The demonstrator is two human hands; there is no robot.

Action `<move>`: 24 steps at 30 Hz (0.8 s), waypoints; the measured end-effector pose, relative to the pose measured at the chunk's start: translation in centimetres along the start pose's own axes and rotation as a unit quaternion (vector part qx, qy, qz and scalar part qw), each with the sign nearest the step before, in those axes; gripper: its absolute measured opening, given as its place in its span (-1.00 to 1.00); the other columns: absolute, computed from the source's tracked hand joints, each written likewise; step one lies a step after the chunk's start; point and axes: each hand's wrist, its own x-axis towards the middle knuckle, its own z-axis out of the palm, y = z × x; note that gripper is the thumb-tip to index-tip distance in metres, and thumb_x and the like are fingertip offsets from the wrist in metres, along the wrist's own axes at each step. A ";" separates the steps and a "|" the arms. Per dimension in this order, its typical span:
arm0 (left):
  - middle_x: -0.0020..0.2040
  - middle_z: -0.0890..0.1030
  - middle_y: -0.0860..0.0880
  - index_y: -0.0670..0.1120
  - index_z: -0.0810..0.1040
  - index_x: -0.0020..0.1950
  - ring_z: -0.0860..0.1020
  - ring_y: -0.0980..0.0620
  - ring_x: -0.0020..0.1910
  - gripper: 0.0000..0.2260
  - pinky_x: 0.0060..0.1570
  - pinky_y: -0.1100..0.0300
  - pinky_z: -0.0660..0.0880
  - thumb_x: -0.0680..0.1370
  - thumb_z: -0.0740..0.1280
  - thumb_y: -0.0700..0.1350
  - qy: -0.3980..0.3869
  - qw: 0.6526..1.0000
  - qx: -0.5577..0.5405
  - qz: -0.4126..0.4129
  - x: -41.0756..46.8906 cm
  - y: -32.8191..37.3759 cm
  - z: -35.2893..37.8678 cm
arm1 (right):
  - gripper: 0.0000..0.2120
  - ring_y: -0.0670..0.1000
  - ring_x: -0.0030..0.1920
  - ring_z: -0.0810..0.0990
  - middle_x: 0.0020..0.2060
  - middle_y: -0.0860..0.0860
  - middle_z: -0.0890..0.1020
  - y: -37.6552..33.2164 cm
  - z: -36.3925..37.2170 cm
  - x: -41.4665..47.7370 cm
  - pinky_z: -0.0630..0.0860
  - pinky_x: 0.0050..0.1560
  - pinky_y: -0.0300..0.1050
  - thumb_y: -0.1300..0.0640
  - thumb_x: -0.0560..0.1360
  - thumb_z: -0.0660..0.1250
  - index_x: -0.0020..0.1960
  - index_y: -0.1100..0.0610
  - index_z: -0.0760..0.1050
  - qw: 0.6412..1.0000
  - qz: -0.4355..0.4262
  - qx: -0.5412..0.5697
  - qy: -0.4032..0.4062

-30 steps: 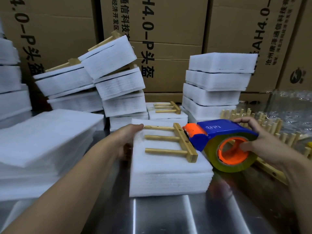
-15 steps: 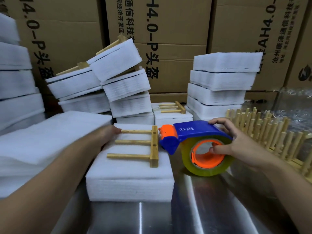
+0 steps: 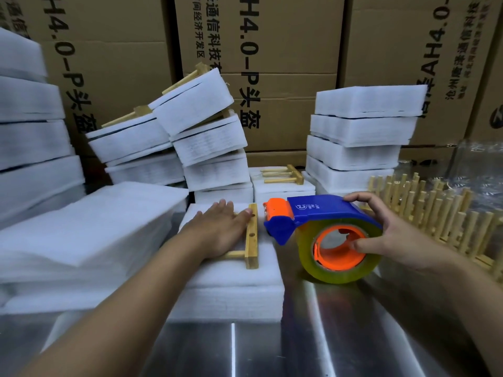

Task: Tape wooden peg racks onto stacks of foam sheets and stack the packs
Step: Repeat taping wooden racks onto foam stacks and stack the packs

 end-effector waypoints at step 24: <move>0.57 -0.11 -0.06 -0.06 -0.06 0.57 -0.18 0.04 0.53 -0.44 0.48 -0.02 -0.15 0.62 -0.22 0.16 -0.014 1.000 -0.008 -0.017 0.4 -0.5 0.3 | -0.22 -0.21 0.10 0.58 0.16 -0.41 0.49 -1.6 -5.2 -1.2 0.55 -0.09 -0.35 0.39 0.38 0.42 0.26 -0.43 0.39 0.992 -0.046 -0.100 -0.062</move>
